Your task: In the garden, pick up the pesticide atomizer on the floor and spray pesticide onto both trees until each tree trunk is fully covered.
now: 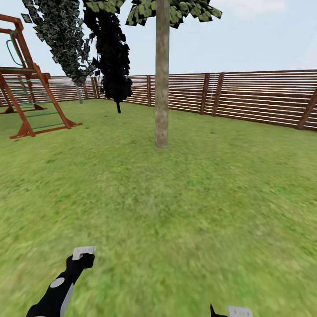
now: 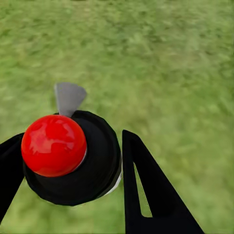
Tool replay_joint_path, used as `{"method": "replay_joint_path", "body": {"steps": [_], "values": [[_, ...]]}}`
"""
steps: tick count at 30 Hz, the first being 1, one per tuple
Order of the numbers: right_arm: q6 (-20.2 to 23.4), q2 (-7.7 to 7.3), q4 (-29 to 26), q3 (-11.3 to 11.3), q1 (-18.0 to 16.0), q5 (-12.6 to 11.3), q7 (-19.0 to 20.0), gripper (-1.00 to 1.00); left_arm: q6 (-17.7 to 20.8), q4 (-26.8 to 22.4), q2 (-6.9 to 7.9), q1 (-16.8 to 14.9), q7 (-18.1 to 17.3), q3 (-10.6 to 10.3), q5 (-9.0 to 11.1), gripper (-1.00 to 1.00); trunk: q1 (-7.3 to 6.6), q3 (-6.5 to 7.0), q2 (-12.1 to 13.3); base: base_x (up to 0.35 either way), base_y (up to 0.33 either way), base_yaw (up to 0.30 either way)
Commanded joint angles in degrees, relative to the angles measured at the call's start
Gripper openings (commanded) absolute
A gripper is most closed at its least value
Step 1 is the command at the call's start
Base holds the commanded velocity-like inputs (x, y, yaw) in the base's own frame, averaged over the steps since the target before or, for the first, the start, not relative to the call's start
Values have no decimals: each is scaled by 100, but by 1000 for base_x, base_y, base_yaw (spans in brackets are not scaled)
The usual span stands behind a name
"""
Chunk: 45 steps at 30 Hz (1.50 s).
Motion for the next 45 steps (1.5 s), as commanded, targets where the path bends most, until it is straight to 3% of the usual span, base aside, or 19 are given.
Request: {"method": "replay_joint_path", "body": {"steps": [1,19,45], "values": [[0,3,0,0,0,-4,-5,100,0,5,0,1,4,-3,2,-100,0,0,0,338,0,0],[0,62,-1,-10,0,-13,-5,100,7,8,1,-2,17,-6,-2,-100,0,0,0,338,0,0],[-8,-9,-15,-8,0,-14,-7,100,6,8,9,-2,44,-2,-7,-100,0,0,0,338,0,0]]}}
